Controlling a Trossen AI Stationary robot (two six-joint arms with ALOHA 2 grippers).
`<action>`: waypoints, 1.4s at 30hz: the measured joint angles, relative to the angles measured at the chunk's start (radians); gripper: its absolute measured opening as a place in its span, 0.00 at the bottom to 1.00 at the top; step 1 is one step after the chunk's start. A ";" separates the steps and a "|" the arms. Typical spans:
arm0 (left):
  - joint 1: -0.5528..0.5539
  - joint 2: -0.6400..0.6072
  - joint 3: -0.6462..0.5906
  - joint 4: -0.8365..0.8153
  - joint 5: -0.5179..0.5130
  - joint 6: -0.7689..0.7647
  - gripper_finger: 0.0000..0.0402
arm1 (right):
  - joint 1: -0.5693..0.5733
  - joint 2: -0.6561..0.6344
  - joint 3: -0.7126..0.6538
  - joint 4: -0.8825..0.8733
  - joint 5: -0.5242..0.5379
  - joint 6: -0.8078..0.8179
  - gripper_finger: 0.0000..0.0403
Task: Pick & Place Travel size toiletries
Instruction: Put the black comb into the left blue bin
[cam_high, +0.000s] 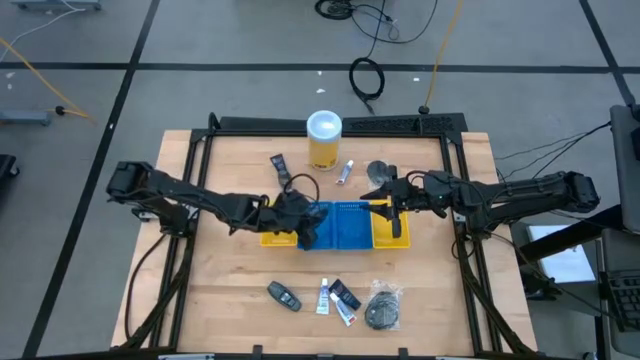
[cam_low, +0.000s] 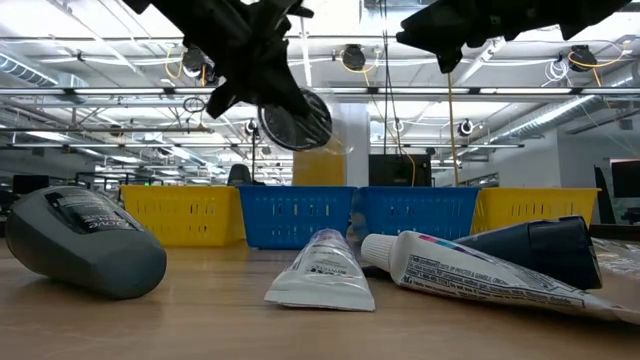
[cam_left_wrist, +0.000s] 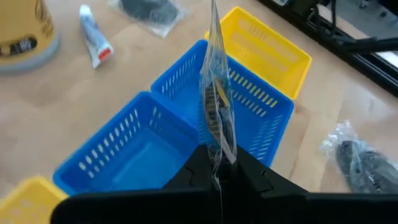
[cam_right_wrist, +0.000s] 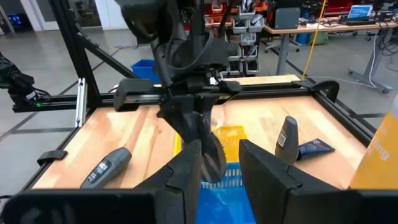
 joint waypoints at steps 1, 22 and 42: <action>-0.003 0.005 0.000 -0.007 -0.006 -0.023 0.06 | 0.000 0.000 0.000 0.000 0.000 0.000 0.25; -0.005 0.090 0.000 -0.004 -0.058 -0.177 0.24 | 0.000 0.000 0.000 -0.007 0.000 0.000 0.26; 0.023 0.090 0.000 0.041 -0.056 -0.037 0.26 | -0.024 0.000 -0.001 -0.142 0.109 0.030 0.27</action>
